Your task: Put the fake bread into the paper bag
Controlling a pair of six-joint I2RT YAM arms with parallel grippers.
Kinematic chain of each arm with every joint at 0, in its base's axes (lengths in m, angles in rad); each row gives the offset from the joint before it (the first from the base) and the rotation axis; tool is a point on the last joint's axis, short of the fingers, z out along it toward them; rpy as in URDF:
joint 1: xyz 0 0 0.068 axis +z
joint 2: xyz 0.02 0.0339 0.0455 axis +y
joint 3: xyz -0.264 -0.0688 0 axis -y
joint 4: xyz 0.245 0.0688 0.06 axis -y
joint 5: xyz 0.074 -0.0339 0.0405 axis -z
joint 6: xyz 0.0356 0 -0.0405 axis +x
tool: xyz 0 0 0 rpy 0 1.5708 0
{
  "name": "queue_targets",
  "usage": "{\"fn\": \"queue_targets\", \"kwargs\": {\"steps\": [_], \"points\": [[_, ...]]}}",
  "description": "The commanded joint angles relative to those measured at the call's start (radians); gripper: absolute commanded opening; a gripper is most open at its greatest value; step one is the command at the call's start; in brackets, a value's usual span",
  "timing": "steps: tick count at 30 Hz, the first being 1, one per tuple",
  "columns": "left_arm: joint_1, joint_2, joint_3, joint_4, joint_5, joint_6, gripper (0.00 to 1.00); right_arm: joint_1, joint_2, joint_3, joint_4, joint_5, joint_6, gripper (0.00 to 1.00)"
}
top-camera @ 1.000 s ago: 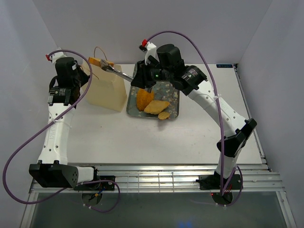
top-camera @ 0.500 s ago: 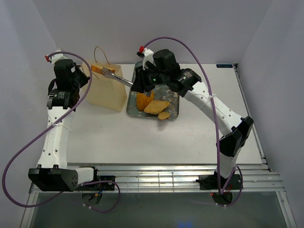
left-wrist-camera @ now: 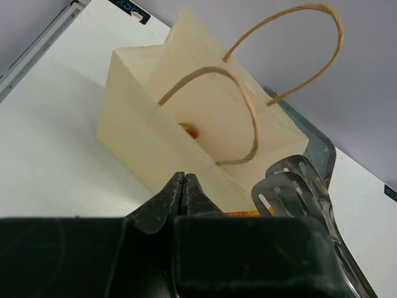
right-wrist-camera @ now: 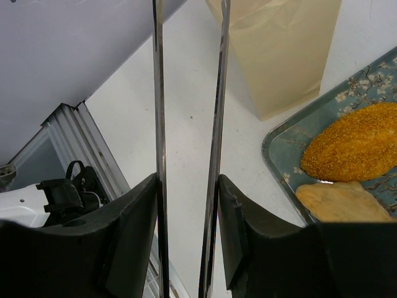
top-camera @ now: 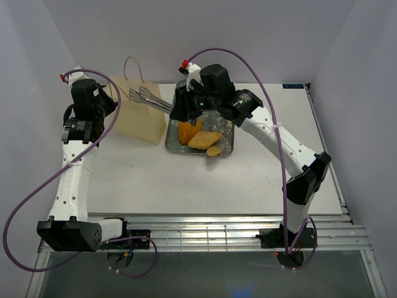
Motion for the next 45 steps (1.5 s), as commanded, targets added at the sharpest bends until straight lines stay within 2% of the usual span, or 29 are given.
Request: {"fn": "queue_targets", "kwargs": {"steps": [1,4,8,12,18,22,26,29,45], "points": [[0.006,-0.031,-0.004,0.013,0.005,0.016,0.10,0.001,-0.054,0.031,0.037,0.015,-0.015,0.46],[0.006,-0.028,-0.005,0.011,0.006,0.019,0.10,0.001,-0.128,-0.020,0.003,0.054,-0.035,0.46],[0.006,-0.028,-0.007,0.017,0.009,0.022,0.10,0.001,-0.255,-0.174,-0.045,0.134,-0.070,0.46],[0.006,-0.032,-0.011,0.022,0.008,0.030,0.10,0.003,-0.459,-0.447,-0.071,0.255,-0.084,0.47],[0.006,-0.042,-0.002,0.019,0.003,0.044,0.11,0.000,-0.680,-0.726,-0.135,0.416,-0.049,0.47],[0.006,-0.051,0.001,0.019,0.015,0.041,0.20,-0.002,-0.763,-0.898,-0.157,0.438,-0.004,0.47],[0.006,-0.052,-0.001,0.017,0.022,0.039,0.35,0.000,-0.783,-0.966,-0.160,0.433,-0.003,0.48],[0.006,-0.054,0.001,0.017,0.026,0.041,0.39,-0.001,-0.768,-0.972,-0.161,0.429,-0.032,0.48],[0.006,-0.054,-0.005,0.016,0.019,0.050,0.40,0.012,-0.691,-0.940,-0.169,0.427,-0.199,0.50]]}}
